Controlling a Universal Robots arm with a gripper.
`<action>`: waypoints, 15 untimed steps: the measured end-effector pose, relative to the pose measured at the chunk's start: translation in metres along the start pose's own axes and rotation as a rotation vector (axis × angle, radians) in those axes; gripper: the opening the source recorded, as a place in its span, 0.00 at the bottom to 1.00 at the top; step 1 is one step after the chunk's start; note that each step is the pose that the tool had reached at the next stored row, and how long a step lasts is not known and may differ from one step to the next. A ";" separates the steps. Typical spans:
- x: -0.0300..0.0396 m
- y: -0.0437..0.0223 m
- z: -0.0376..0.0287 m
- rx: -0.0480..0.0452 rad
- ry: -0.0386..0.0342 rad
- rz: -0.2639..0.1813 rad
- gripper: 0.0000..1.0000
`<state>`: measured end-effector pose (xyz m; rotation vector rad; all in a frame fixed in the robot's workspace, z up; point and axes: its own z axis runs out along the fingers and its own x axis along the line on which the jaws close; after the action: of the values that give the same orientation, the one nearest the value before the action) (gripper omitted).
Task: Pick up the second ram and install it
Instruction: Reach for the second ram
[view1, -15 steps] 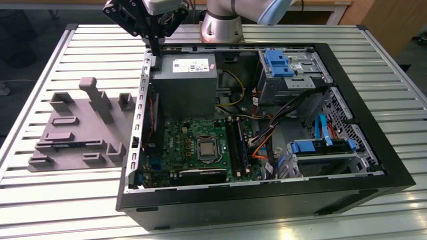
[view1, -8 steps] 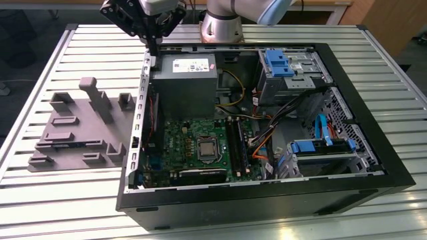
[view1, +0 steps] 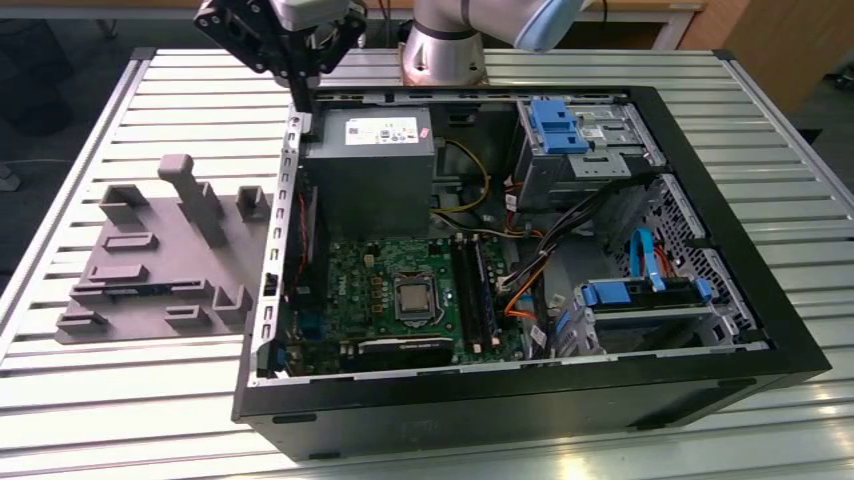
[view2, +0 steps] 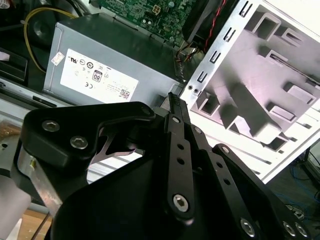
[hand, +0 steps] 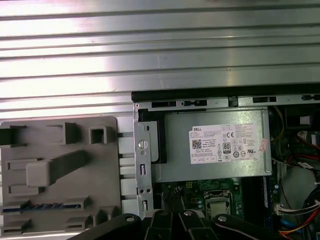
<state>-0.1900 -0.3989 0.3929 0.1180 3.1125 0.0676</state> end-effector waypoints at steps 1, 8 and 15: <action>0.0003 0.0000 -0.0001 0.0001 0.0001 0.000 0.11; 0.0005 -0.0001 0.0000 0.0000 0.0000 0.000 0.11; 0.0038 -0.0003 -0.0001 0.0000 0.0000 0.000 0.11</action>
<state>-0.1937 -0.3989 0.3929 0.1180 3.1125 0.0676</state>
